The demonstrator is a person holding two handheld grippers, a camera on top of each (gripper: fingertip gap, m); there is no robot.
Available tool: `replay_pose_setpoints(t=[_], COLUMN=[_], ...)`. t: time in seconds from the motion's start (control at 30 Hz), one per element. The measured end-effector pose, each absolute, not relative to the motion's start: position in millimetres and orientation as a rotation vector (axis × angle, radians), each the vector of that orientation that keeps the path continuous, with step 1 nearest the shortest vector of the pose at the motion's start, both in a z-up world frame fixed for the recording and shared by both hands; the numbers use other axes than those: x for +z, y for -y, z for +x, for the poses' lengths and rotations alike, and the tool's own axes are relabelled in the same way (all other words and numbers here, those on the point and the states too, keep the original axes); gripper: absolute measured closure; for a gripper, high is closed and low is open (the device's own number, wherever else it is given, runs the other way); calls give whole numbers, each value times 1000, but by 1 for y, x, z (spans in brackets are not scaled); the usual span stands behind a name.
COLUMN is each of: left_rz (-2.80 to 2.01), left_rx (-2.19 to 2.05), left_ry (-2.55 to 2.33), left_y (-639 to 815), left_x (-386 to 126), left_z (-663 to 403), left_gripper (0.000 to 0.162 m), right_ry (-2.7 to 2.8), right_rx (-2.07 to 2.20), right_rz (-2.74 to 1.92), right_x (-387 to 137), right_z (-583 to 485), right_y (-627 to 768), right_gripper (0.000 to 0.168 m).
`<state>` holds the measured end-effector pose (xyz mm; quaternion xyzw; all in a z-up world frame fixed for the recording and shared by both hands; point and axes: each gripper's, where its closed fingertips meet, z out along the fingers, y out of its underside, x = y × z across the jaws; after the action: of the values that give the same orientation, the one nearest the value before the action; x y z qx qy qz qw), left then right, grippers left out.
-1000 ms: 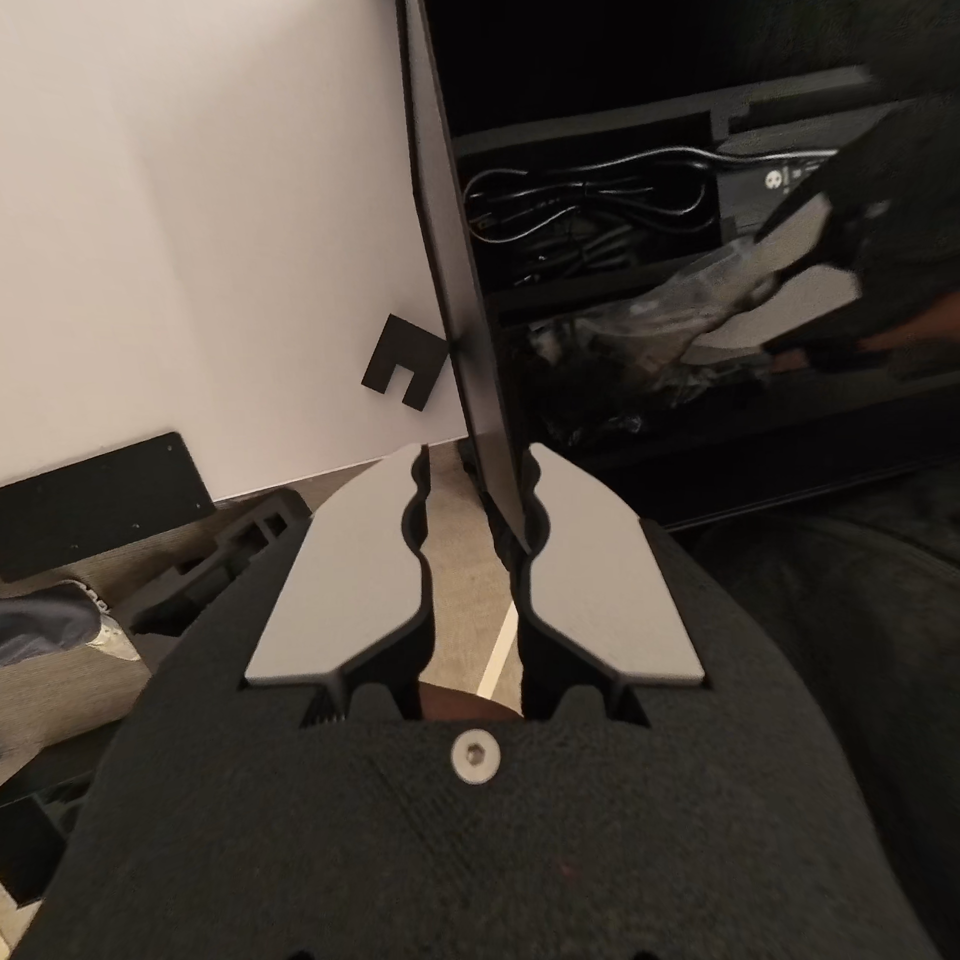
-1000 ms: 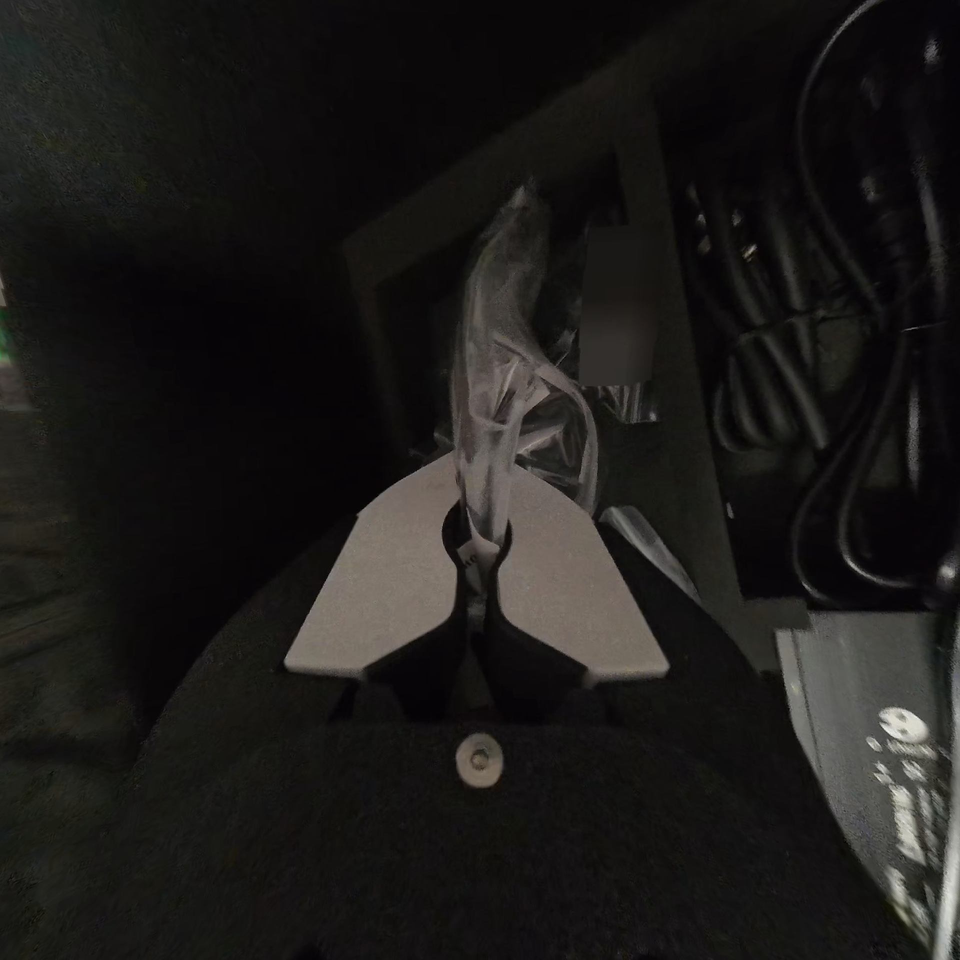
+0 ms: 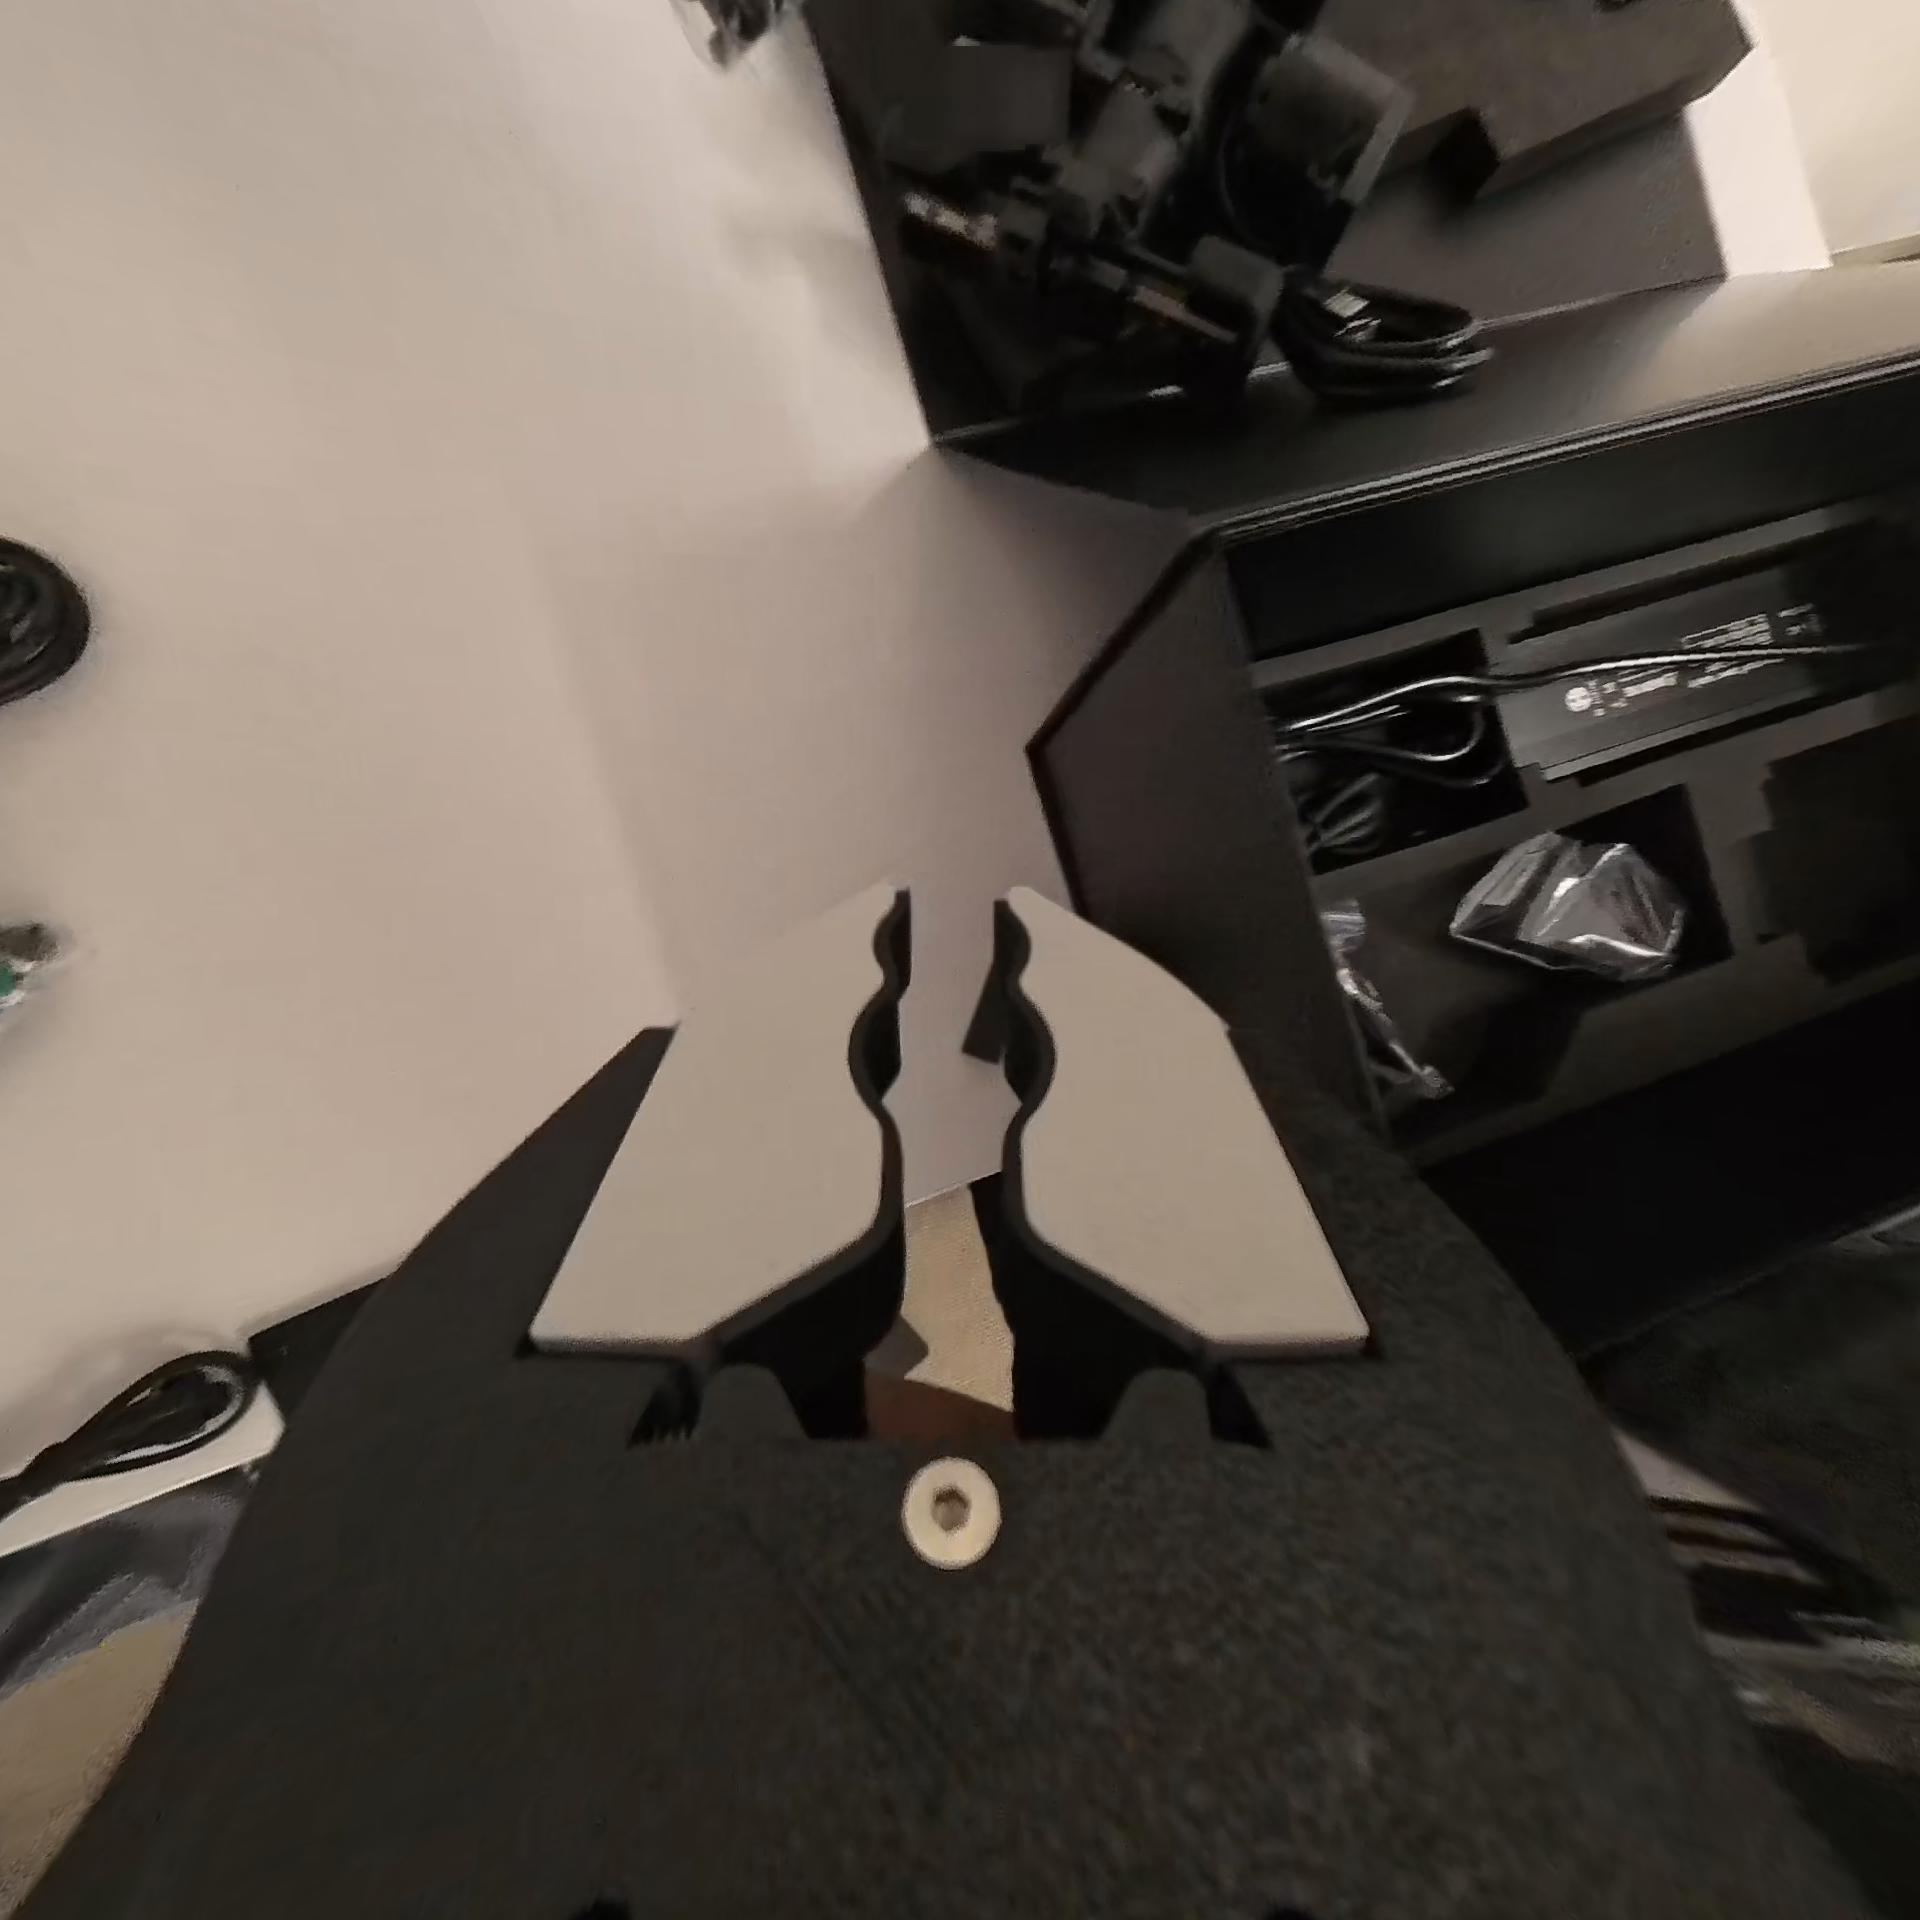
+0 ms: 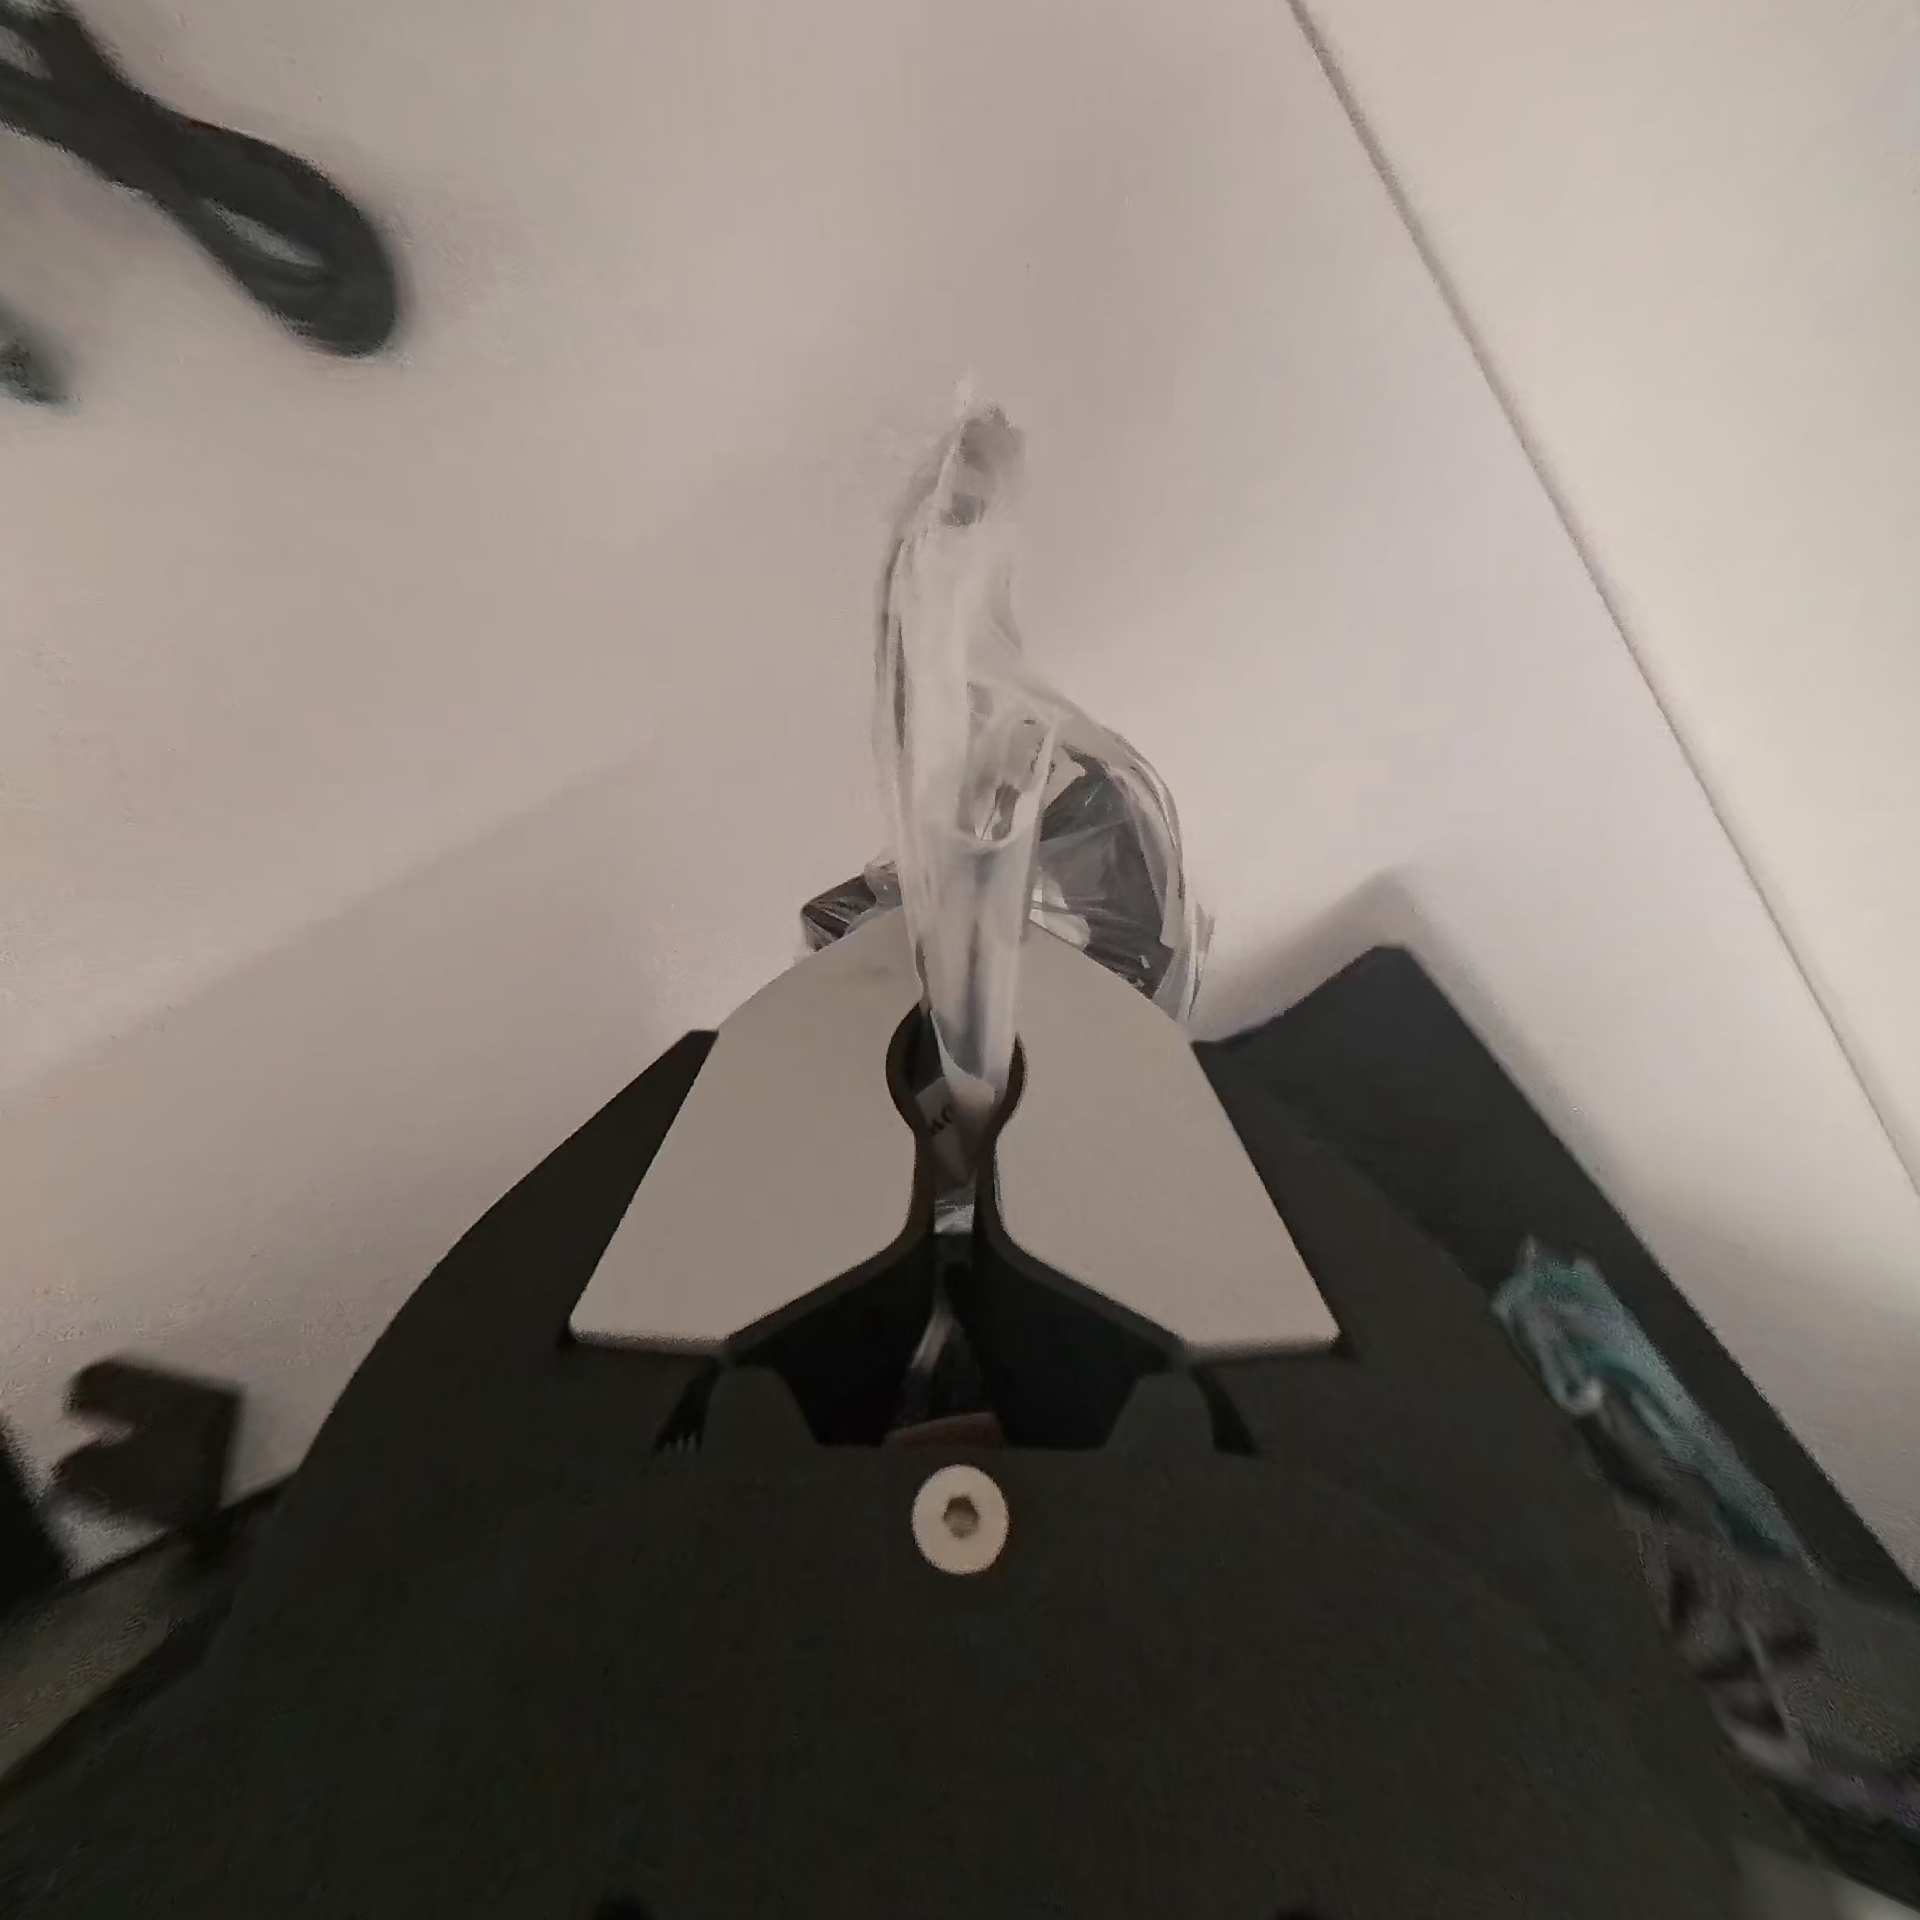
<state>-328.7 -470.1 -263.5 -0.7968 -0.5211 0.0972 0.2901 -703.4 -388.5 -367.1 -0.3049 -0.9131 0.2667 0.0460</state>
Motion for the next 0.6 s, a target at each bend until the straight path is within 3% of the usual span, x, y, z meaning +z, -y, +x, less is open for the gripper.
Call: replay_pose_setpoints(t=[0.2, 0.4, 0.47, 0.6], left_rz=[-2104, -2051, -2050, -2082], left_rx=[234, 187, 185, 191], left_ry=[1443, 1478, 1480, 1447], left_y=[495, 503, 503, 497], left_x=[-278, -285, -286, -286], left_z=[-343, -358, -362, -365], left_gripper=[147, 148, 148, 148], right_ry=[2785, 2655, 2621, 2528], right_rx=[751, 685, 559, 459], right_rz=[-1076, -1226, -1182, -1117], right_x=[-458, -481, -486, -468], right_z=[-770, -810, -816, -809], right_y=[397, 373, 358, 339], right_gripper=[168, 165, 151, 87])
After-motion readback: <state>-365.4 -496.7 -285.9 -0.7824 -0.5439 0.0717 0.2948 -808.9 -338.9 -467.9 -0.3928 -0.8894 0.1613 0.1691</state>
